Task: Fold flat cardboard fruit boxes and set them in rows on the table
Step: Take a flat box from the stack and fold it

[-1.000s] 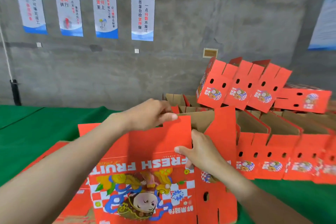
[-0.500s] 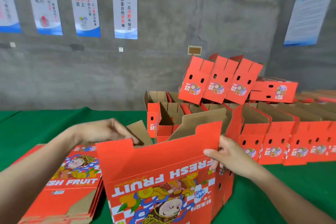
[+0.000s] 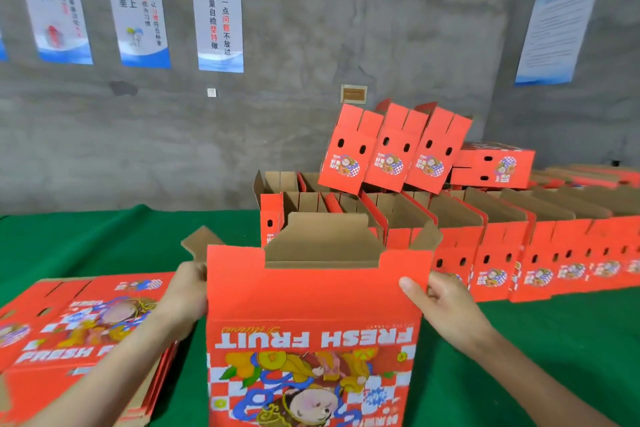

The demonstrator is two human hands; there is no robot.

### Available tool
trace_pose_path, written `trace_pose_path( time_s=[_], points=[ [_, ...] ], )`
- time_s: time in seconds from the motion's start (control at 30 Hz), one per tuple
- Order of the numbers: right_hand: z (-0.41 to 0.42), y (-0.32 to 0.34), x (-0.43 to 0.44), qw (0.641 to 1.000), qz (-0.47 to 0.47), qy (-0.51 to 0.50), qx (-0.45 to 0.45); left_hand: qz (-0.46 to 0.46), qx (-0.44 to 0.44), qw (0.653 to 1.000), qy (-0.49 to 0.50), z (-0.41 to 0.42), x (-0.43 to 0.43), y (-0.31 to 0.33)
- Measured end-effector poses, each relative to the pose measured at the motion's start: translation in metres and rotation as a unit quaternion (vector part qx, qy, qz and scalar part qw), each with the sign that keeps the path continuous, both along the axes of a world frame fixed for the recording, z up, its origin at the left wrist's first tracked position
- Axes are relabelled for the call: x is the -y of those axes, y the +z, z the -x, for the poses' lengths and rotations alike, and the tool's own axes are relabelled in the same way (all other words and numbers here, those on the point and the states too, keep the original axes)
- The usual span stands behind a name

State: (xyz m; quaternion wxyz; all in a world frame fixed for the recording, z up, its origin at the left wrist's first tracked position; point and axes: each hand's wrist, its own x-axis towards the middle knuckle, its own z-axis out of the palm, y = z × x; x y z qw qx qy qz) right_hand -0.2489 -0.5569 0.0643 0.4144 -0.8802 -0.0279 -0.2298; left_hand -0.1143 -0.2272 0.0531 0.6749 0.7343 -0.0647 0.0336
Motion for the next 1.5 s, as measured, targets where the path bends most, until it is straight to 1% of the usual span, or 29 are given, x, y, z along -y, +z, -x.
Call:
trace_pose_path(
  time_s=[0.07, 0.1, 0.17, 0.3, 0.37, 0.47, 0.53, 0.57, 0.6, 0.67, 0.73, 0.77, 0.8, 0.83, 0.87, 0.9, 0.93, 0.97, 1.0, 1.03, 1.1, 1.2, 1.27, 1.33, 1.37, 1.43, 1.5],
  points=[
    [0.001, -0.008, -0.007, 0.999, -0.014, -0.042, 0.015, 0.02, 0.012, 0.998, 0.05, 0.003, 0.003, -0.008],
    [0.001, -0.013, -0.011, 0.998, -0.045, -0.051, 0.016, 0.042, 0.015, 0.996, 0.076, 0.003, 0.003, -0.017],
    [-0.003, -0.02, -0.017, 0.992, -0.114, -0.055, 0.009, 0.09, -0.006, 0.988, 0.125, 0.004, 0.006, -0.028],
    [-0.011, -0.025, -0.022, 0.982, -0.165, -0.092, 0.031, 0.101, -0.007, 0.977, 0.185, 0.006, 0.01, -0.039],
    [-0.016, -0.028, -0.019, 0.978, -0.182, -0.102, 0.026, 0.114, 0.0, 0.969, 0.221, 0.009, 0.014, -0.041],
    [-0.026, -0.031, -0.008, 0.979, -0.126, -0.16, 0.004, 0.152, -0.007, 0.957, 0.249, 0.015, 0.025, -0.039],
    [-0.029, -0.028, -0.006, 0.982, -0.096, -0.163, -0.019, 0.17, -0.003, 0.959, 0.227, 0.021, 0.029, -0.037],
    [-0.029, -0.026, -0.007, 0.985, -0.07, -0.156, -0.022, 0.163, 0.006, 0.964, 0.21, 0.024, 0.028, -0.037],
    [-0.03, -0.025, -0.006, 0.988, -0.036, -0.15, -0.018, 0.132, 0.015, 0.971, 0.198, 0.026, 0.026, -0.036],
    [-0.028, -0.022, -0.01, 0.989, 0.032, -0.144, -0.01, 0.002, 0.026, 0.978, 0.206, 0.028, 0.02, -0.033],
    [-0.024, -0.022, -0.015, 0.986, 0.088, -0.138, -0.02, -0.144, 0.065, 0.962, 0.224, 0.028, 0.018, -0.027],
    [-0.022, -0.023, -0.018, 0.981, 0.124, -0.144, -0.041, -0.204, 0.091, 0.949, 0.223, 0.029, 0.017, -0.024],
    [-0.022, -0.027, -0.019, 0.965, 0.188, -0.168, -0.067, -0.255, 0.11, 0.936, 0.215, 0.029, 0.018, -0.02],
    [-0.022, -0.029, -0.02, 0.94, 0.265, -0.194, -0.095, -0.296, 0.123, 0.925, 0.204, 0.029, 0.018, -0.017],
    [-0.022, -0.027, -0.021, 0.915, 0.33, -0.21, -0.097, -0.329, 0.129, 0.914, 0.196, 0.028, 0.018, -0.016],
    [-0.022, -0.022, -0.022, 0.899, 0.377, -0.207, -0.079, -0.355, 0.136, 0.905, 0.19, 0.027, 0.018, -0.015],
    [-0.024, -0.015, -0.024, 0.894, 0.406, -0.183, -0.052, -0.372, 0.147, 0.898, 0.183, 0.026, 0.018, -0.015],
    [-0.029, -0.007, -0.027, 0.893, 0.427, -0.134, -0.038, -0.385, 0.161, 0.892, 0.175, 0.025, 0.017, -0.015],
    [-0.037, -0.001, -0.03, 0.901, 0.425, -0.073, -0.038, -0.396, 0.173, 0.886, 0.167, 0.025, 0.017, -0.015],
    [-0.046, 0.006, -0.036, 0.914, 0.402, -0.018, -0.057, -0.405, 0.179, 0.882, 0.161, 0.025, 0.016, -0.015],
    [-0.066, 0.01, -0.045, 0.924, 0.368, 0.043, -0.092, -0.422, 0.171, 0.878, 0.151, 0.024, 0.014, -0.016],
    [-0.09, -0.003, -0.046, 0.904, 0.393, 0.048, -0.16, -0.442, 0.179, 0.87, 0.127, 0.022, 0.011, -0.015],
    [-0.096, -0.016, -0.04, 0.903, 0.379, 0.047, -0.197, -0.401, 0.234, 0.881, 0.09, 0.023, 0.011, -0.015],
    [-0.099, -0.022, -0.035, 0.904, 0.377, 0.047, -0.197, -0.354, 0.3, 0.886, 0.028, 0.025, 0.014, -0.014],
    [-0.1, -0.024, -0.034, 0.904, 0.379, 0.048, -0.194, -0.345, 0.313, 0.885, -0.006, 0.025, 0.015, -0.014],
    [-0.1, -0.026, -0.034, 0.908, 0.373, 0.046, -0.186, -0.358, 0.293, 0.884, -0.06, 0.025, 0.015, -0.014],
    [-0.099, -0.026, -0.035, 0.912, 0.368, 0.043, -0.176, -0.412, 0.269, 0.866, -0.092, 0.022, 0.013, -0.013]
  ],
)
